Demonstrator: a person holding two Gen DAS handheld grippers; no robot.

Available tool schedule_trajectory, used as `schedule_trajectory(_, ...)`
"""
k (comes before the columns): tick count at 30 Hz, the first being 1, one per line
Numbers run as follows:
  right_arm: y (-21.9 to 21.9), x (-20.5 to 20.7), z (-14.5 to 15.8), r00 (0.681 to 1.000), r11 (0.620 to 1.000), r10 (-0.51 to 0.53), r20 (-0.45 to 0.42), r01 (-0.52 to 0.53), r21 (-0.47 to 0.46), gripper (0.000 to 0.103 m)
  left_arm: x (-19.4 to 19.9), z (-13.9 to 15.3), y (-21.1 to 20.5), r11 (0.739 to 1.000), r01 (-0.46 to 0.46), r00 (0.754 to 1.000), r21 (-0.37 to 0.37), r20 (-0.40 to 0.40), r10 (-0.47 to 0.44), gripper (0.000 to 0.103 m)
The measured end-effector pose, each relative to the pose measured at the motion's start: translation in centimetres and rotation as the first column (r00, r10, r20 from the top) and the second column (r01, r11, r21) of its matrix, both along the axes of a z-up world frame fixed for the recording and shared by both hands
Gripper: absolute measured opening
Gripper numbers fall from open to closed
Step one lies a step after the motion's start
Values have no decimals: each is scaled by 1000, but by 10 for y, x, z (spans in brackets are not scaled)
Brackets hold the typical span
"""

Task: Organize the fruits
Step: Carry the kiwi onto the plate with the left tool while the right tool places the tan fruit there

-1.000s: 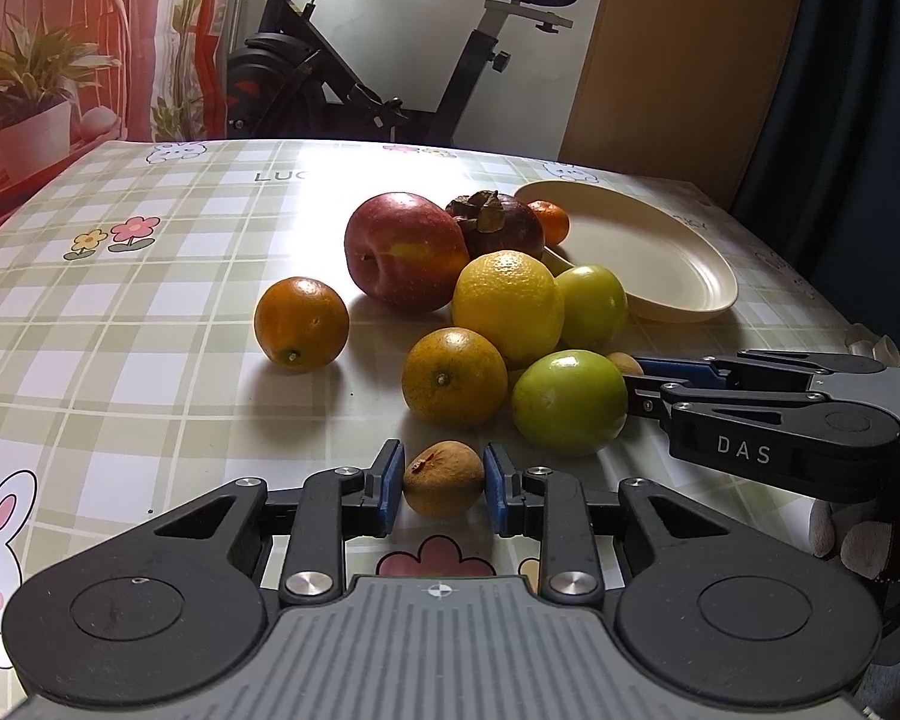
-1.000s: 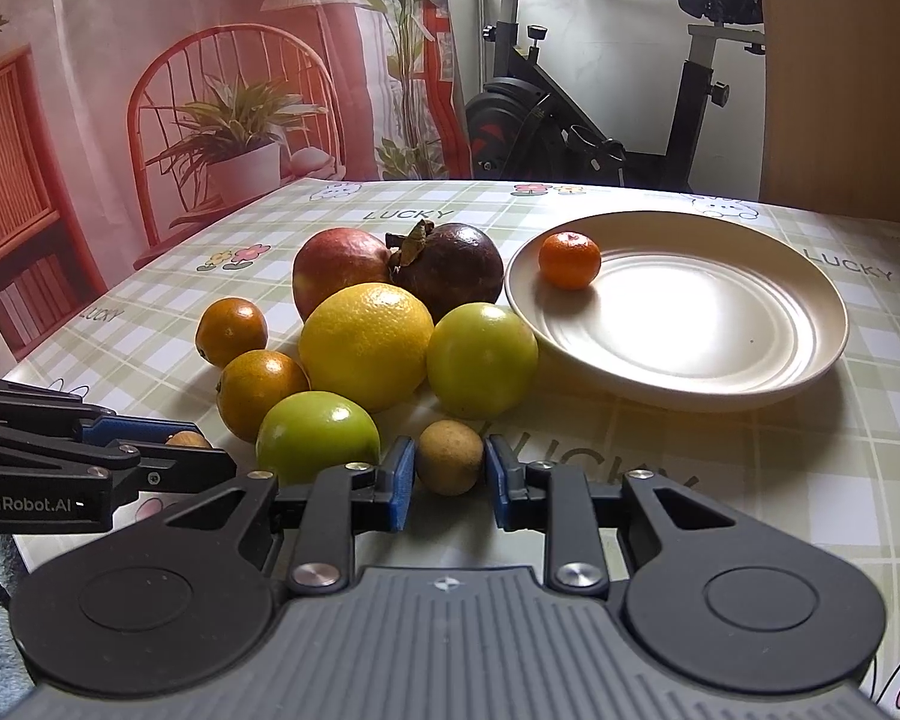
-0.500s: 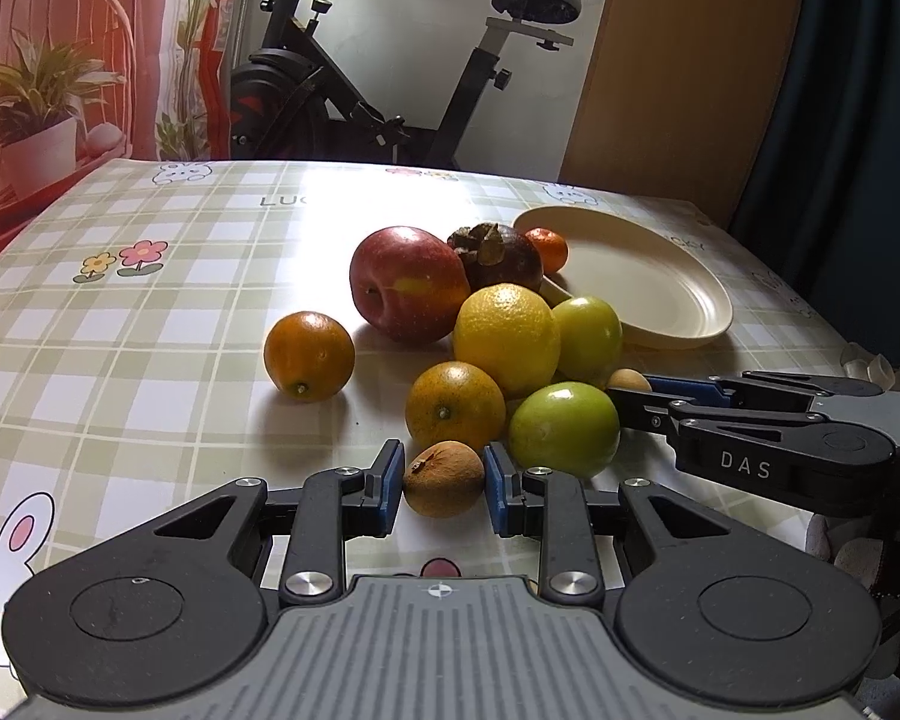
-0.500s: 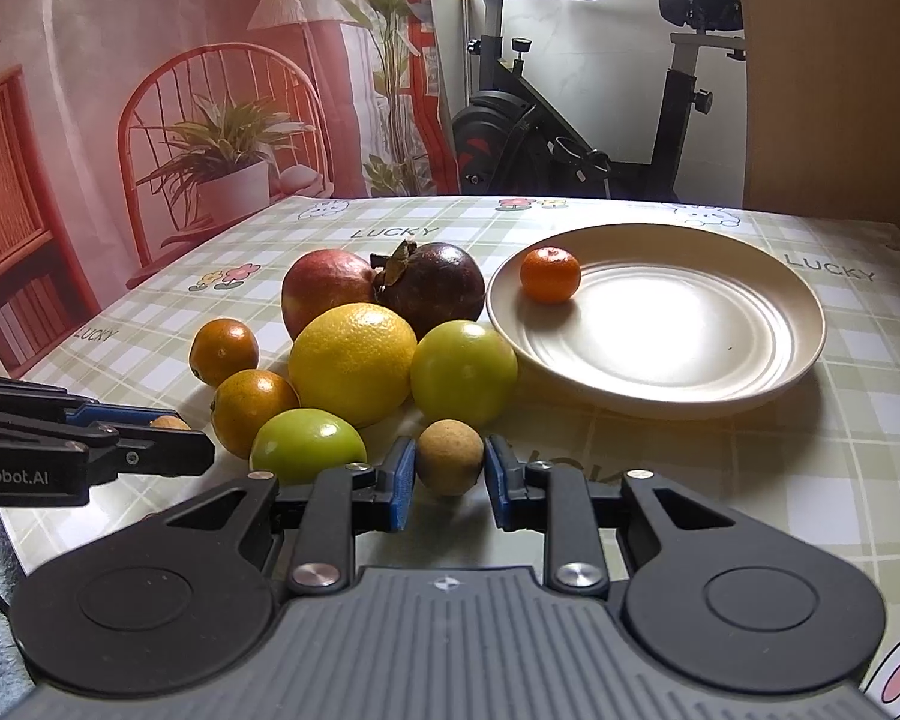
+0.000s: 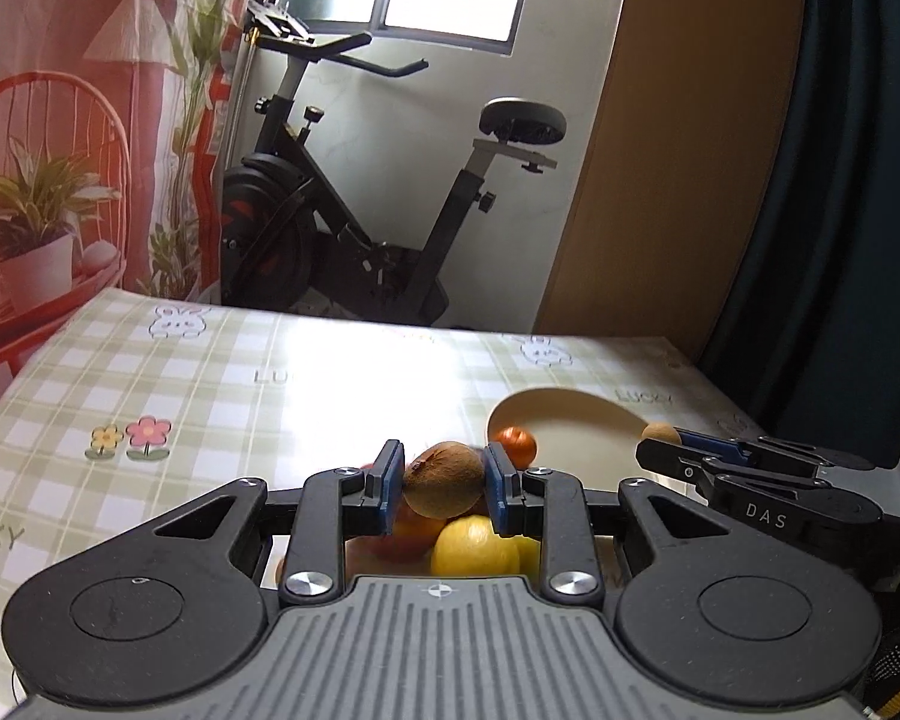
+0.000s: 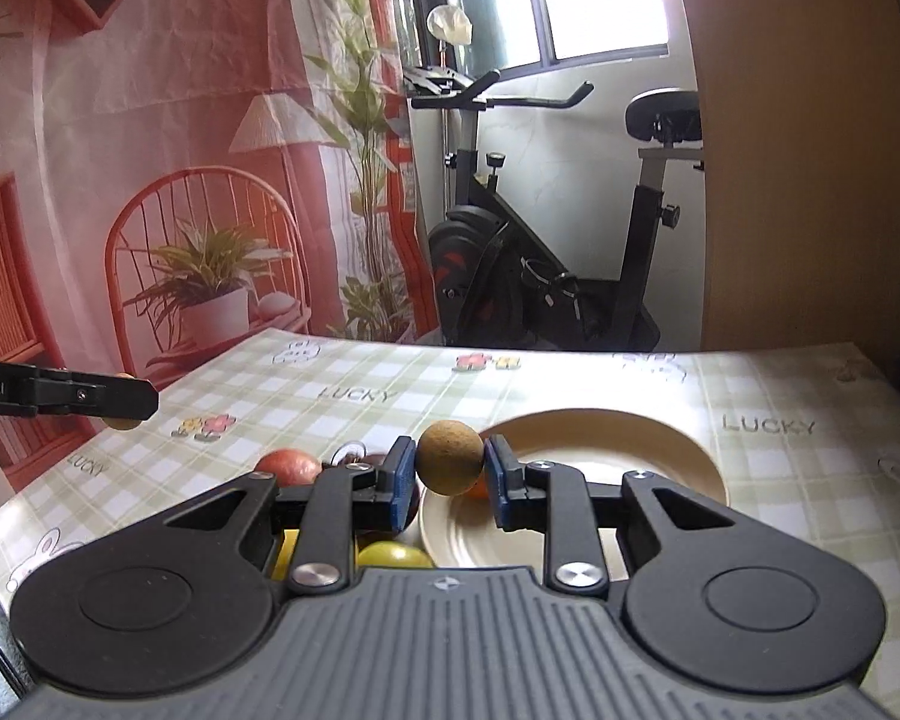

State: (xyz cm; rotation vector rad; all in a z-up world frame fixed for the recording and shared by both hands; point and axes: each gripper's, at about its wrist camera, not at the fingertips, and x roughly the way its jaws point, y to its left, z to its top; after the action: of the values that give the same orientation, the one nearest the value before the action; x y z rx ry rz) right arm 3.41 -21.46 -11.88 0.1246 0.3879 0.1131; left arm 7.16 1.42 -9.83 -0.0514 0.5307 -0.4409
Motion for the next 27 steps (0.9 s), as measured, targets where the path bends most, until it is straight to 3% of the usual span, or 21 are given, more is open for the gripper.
schedule_trajectory(4,-11,13,19,999,1000,-8,43,9,-22,27,17,21,-15,1000,24,999,-3,34,-24,30)
schedule_trajectory(8,-23,28,26,997,998,-20,71,24,-51,27,42,29,-32,997,60,998,-46,4,-60,30)
schedule_trajectory(11,-32,43,26,997,997,-29,75,34,-67,27,64,29,-54,996,84,996,-20,11,-84,30)
schedule_trajectory(22,-67,106,-27,992,995,-64,-110,54,-87,27,157,-36,-143,977,212,961,38,-190,-201,30)
schedule_trajectory(27,-67,134,-48,983,991,-31,-183,7,-131,27,194,-68,-163,970,235,938,61,-277,-210,30)
